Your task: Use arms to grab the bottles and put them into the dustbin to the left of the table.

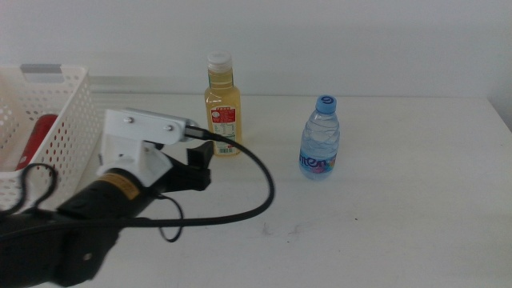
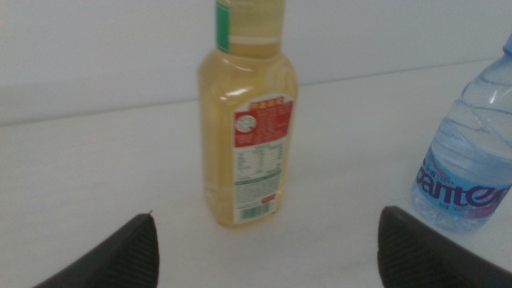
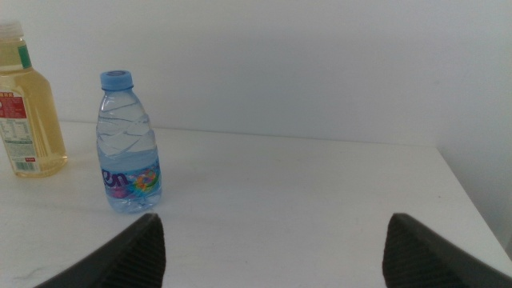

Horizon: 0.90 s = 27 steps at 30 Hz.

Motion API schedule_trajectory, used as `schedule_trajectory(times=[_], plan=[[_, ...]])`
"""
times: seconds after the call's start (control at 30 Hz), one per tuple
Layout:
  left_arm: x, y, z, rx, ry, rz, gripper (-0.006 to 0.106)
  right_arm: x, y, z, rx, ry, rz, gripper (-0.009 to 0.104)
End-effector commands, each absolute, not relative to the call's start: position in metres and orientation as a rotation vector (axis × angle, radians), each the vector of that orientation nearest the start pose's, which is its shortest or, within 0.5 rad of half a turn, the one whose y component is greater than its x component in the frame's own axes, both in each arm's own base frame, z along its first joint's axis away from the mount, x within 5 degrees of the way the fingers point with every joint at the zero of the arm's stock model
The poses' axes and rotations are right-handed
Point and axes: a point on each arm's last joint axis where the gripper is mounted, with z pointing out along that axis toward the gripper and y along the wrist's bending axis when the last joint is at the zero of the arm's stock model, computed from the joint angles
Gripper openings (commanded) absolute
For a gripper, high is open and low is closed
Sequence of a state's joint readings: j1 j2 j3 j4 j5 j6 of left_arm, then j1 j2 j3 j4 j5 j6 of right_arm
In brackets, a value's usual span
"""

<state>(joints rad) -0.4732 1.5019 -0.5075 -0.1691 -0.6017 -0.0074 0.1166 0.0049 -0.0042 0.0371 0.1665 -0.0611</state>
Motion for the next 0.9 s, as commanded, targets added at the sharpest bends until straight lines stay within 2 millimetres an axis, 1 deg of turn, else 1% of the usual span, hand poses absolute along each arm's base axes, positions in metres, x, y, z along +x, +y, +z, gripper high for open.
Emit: schedule_trajectory(times=[0.0,0.17,0.27,0.4,0.5,0.67,0.87], plan=[[0.257,-0.128,0.191,0.215,1.88,-0.334,0.094,0.056,0.007,0.199,-0.126,1.637,0.058,0.085],[0.271,-0.138,0.182,0.207,1.828,-0.34,0.094,0.056,0.007,0.199,-0.126,1.637,0.058,0.085],[0.28,-0.142,0.176,0.164,1.841,-0.363,0.094,0.056,0.007,0.199,-0.126,1.637,0.058,0.085],[0.297,-0.152,0.168,0.16,1.851,-0.365,0.094,0.056,0.007,0.199,-0.126,1.637,0.058,0.085],[0.31,-0.161,0.156,0.101,1.88,-0.413,0.094,0.056,0.007,0.199,-0.126,1.637,0.058,0.085],[0.33,-0.168,0.14,0.111,1.865,-0.344,0.094,0.056,0.007,0.199,-0.126,1.637,0.058,0.085],[0.349,-0.173,0.13,0.07,1.858,-0.286,0.094,0.056,0.007,0.199,-0.126,1.637,0.058,0.085]])
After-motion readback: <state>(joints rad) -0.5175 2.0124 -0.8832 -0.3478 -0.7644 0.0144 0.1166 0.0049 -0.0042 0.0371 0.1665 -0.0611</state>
